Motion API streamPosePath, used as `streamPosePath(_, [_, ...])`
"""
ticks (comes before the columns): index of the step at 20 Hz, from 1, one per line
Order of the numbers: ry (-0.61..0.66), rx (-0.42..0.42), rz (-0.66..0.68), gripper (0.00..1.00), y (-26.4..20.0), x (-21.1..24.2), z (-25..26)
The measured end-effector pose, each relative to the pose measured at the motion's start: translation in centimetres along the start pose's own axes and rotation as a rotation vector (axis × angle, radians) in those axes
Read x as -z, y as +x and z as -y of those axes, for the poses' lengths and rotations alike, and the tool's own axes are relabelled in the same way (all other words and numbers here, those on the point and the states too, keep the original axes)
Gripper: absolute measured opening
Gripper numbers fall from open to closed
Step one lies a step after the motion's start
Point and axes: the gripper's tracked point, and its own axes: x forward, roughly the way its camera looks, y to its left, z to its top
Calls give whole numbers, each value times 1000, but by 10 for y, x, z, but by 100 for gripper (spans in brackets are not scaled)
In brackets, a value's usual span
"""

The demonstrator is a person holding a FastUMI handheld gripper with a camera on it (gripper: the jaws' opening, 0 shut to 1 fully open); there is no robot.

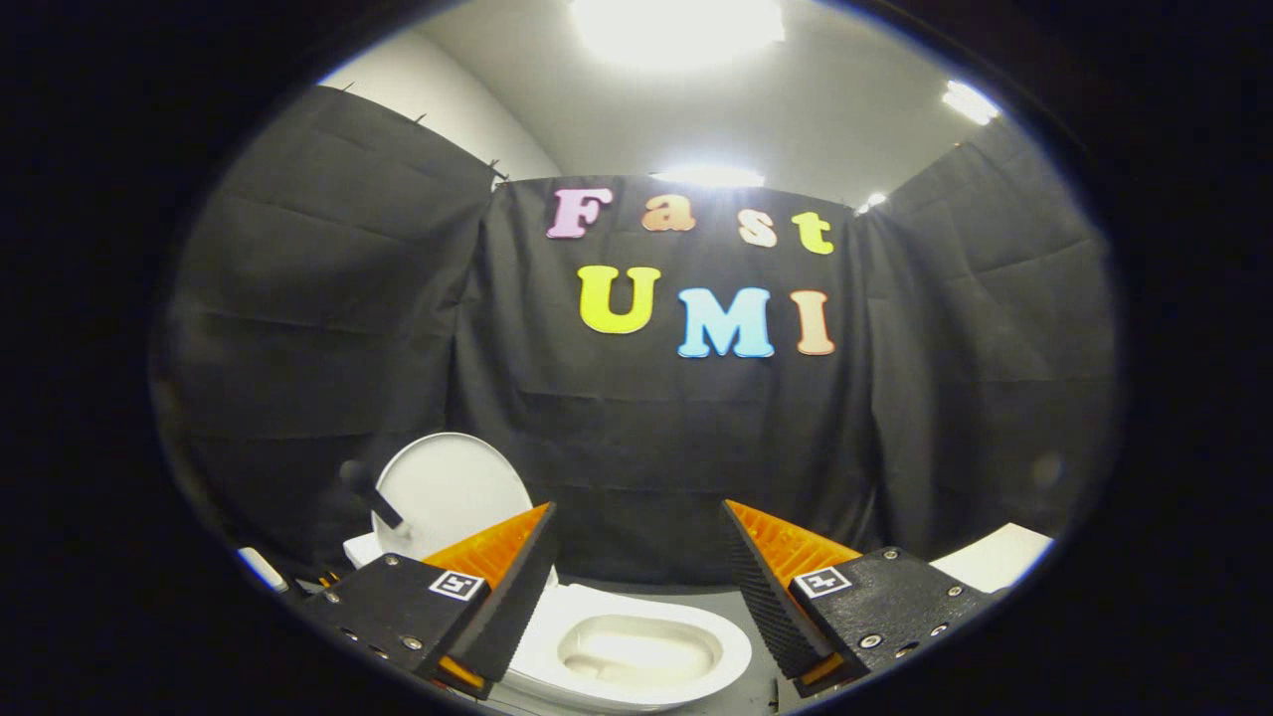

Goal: Open the toilet lid.

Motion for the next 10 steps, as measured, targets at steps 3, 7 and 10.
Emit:
streamPosePath(3, [7, 86, 7, 97, -5, 4, 44])
streamPosePath(7, [69, 158, -9, 97, -10, 20, 77])
streamPosePath(10, [136, 169, -9, 96, -15, 24, 78])
